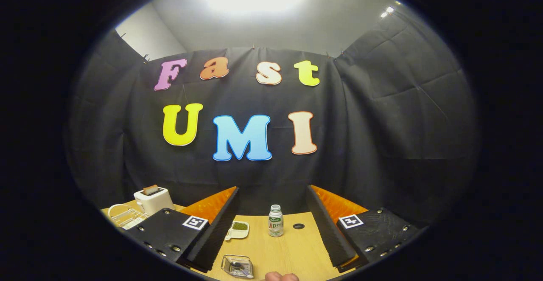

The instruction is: Take the plate from the dish rack, then take the spoon from the basket and place it into the plate.

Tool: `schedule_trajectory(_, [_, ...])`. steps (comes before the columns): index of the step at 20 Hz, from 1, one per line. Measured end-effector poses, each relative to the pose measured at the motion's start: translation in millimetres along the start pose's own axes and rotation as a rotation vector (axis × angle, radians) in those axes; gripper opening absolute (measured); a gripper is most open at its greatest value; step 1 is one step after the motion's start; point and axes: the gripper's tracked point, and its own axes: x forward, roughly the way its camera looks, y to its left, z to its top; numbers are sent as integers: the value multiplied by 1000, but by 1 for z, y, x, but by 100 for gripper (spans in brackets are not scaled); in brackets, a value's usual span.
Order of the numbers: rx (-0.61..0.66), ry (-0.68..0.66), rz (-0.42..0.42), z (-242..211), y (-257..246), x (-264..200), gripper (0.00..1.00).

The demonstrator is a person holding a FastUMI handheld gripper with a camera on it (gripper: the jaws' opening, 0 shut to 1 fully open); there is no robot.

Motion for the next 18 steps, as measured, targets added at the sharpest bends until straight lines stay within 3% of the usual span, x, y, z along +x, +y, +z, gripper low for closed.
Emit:
schedule_trajectory(10, [25,-10,66,19,91,16,96])
schedule_trajectory(18, [104,434,244,-58,190,23,96])
